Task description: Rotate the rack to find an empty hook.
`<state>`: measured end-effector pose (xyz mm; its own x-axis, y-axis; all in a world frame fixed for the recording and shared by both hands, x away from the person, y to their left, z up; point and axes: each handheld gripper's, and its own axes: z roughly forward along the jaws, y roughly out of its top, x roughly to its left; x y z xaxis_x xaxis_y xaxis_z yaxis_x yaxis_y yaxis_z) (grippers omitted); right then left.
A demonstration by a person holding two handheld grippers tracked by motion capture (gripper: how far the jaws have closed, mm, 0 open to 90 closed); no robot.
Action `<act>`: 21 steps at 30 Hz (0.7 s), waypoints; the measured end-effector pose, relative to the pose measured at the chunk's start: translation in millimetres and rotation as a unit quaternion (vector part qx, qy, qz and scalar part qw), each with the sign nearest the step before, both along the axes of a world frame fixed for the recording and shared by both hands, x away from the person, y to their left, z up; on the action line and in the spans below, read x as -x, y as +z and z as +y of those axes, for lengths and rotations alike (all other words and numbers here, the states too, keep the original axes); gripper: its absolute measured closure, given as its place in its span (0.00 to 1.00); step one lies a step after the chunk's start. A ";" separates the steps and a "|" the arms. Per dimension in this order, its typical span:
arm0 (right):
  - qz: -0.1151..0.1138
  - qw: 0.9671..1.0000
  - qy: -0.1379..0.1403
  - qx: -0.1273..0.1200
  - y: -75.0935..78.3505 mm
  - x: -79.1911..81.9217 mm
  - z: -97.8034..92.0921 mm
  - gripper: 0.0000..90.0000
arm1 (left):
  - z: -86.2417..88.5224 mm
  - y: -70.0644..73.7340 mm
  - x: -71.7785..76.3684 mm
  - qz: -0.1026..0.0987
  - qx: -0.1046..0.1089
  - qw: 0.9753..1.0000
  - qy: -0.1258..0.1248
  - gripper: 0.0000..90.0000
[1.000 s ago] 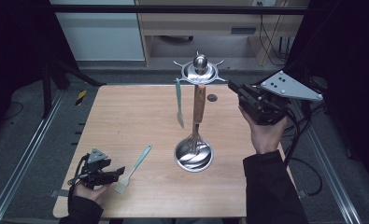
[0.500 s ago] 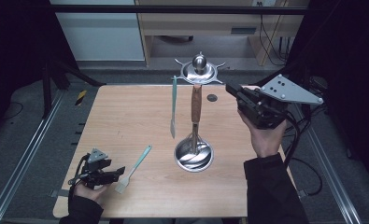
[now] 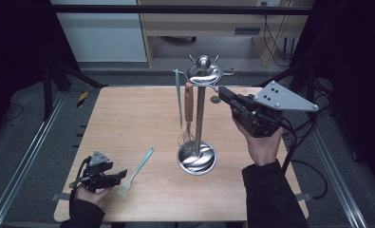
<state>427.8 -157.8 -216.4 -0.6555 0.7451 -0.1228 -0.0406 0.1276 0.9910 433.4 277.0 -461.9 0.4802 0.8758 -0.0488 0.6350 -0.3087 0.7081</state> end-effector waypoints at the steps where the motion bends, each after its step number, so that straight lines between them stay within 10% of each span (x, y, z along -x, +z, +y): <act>1: 0.000 1.000 0.002 0.001 0.2 0.4 1.6 1.00 | 0.1 0.0 0.0 0.000 -0.001 1.000 0.000 0.36; 21: -0.003 0.999 0.036 0.011 1.6 2.1 31.0 1.00 | -0.2 -0.1 -0.1 0.001 -0.002 1.000 0.000 0.36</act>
